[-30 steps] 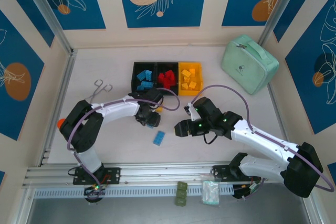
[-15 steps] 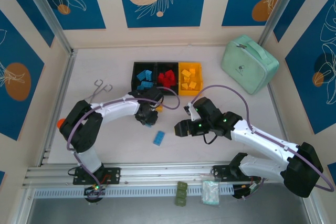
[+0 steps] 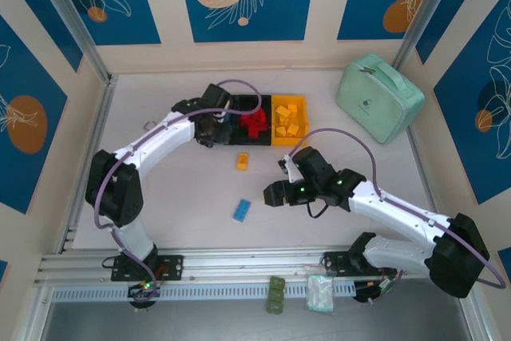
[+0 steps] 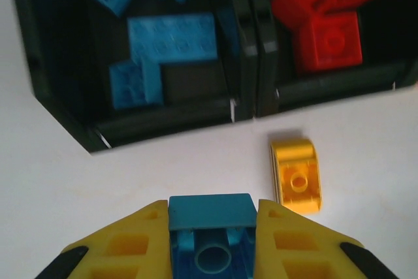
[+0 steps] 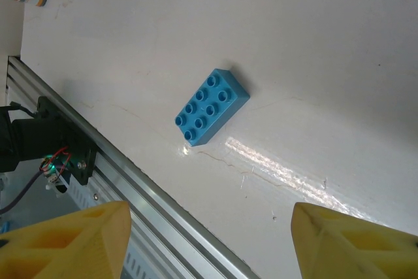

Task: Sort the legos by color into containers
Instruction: Place the lego in the container.

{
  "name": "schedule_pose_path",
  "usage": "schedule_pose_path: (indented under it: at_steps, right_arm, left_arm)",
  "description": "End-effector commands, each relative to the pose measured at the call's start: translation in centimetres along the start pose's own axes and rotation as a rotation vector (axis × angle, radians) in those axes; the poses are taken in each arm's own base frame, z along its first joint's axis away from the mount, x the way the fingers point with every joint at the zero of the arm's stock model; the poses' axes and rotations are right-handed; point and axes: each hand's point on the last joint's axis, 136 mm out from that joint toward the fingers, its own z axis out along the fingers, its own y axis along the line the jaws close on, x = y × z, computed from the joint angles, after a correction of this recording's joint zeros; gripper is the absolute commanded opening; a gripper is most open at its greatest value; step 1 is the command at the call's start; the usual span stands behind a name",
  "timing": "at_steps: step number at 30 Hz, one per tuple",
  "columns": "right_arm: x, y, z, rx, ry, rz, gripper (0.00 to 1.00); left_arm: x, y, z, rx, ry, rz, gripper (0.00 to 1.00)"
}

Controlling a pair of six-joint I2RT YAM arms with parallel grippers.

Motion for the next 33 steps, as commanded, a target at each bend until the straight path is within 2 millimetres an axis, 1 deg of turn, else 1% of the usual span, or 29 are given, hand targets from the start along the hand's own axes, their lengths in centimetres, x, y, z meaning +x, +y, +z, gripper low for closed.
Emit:
schedule_pose_path:
  at_steps: [1,5,7,12,17,20,22,24,26,29,30,33]
  right_arm:
    - [-1.4,1.1,-0.2,-0.019,-0.028,0.001,0.67]
    - [-1.8,1.1,0.1,-0.016,-0.026,0.006,0.67]
    - [-1.9,1.1,0.3,-0.013,-0.023,0.01,0.67]
    - [-2.1,1.1,0.6,-0.01,-0.019,0.016,0.66]
    - [-2.2,1.1,0.8,-0.005,-0.017,0.025,0.66]
    - [-2.1,1.0,0.8,-0.002,-0.018,0.027,0.66]
    - [-2.1,1.0,0.8,0.0,-0.017,0.029,0.66]
    - [-2.0,1.0,0.8,0.001,-0.015,0.03,0.66]
    - [-1.9,1.0,0.8,0.002,-0.015,0.029,0.66]
    - [-1.9,1.0,0.8,0.005,-0.017,0.026,0.66]
    - [-1.9,1.0,0.9,0.007,-0.015,0.028,0.66]
    - [-1.9,1.1,0.9,0.006,-0.017,0.024,0.66]
  left_arm:
    - [-1.2,1.6,0.8,-0.052,0.024,0.009,0.18]
    - [-3.3,2.4,2.1,-0.068,0.017,-0.008,0.19]
    - [-3.9,2.8,3.1,-0.082,0.028,-0.009,0.18]
    - [-5.1,3.7,5.5,-0.129,0.051,-0.003,0.19]
    - [-5.8,4.0,7.0,-0.156,0.057,0.003,0.2]
    - [-5.9,4.2,7.7,-0.168,0.064,0.005,0.22]
    - [-5.9,4.3,7.9,-0.177,0.068,0.006,0.28]
    - [-5.9,4.3,7.8,-0.177,0.069,0.006,0.39]
    - [-5.9,4.3,7.5,-0.175,0.069,0.002,0.47]
    - [-6.1,4.1,6.4,-0.163,0.047,-0.004,0.5]
    - [-6.3,4.0,5.9,-0.155,0.036,-0.006,0.54]
    - [-6.4,3.9,4.7,-0.143,0.02,-0.01,0.55]
